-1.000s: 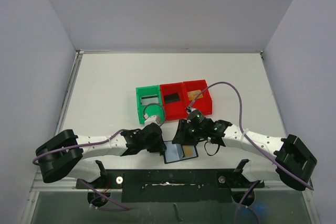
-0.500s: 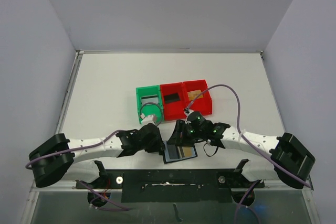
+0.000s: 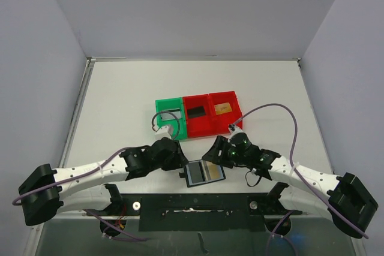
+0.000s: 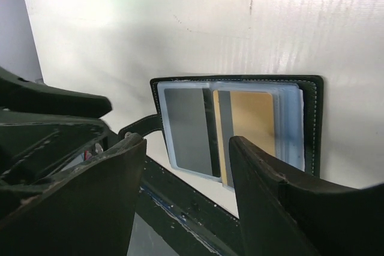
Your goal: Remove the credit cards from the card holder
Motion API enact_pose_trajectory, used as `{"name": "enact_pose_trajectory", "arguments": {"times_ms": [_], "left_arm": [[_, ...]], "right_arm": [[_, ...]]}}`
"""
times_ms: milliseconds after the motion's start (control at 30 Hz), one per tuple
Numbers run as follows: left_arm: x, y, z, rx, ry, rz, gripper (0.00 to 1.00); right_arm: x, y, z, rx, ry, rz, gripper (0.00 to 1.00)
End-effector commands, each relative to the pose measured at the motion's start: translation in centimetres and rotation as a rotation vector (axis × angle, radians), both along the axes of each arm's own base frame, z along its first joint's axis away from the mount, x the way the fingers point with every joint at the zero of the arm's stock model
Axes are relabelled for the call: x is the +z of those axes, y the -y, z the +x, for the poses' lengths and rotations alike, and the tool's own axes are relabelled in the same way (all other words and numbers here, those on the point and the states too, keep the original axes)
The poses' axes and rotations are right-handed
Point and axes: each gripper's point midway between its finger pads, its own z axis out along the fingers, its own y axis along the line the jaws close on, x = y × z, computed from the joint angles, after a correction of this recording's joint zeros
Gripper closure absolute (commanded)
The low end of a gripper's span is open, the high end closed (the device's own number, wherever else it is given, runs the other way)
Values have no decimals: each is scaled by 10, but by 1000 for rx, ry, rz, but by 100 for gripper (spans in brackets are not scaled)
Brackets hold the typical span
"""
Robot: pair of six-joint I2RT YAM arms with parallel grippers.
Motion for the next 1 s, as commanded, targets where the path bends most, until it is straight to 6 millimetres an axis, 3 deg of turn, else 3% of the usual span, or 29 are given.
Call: {"name": "enact_pose_trajectory", "arguments": {"times_ms": [0,167,300,400,600,767,967], "left_arm": [[62,28,20,-12,105,-115,57],[81,59,12,-112,92,-206,57],[74,74,4,-133,68,-222,58],[60,78,1,-135,40,-225,58],[37,86,-4,-120,-18,-281,58],[33,94,1,-109,-36,-400,54],[32,93,12,-84,-46,-453,51]], "right_arm": [[17,-1,16,-61,101,63,42],[24,2,20,-92,155,106,41],[33,3,21,-89,227,142,39],[34,9,21,-106,242,139,38],[12,34,22,-168,114,21,44],[8,28,22,-70,17,98,54],[9,32,30,-43,29,10,59]]}}
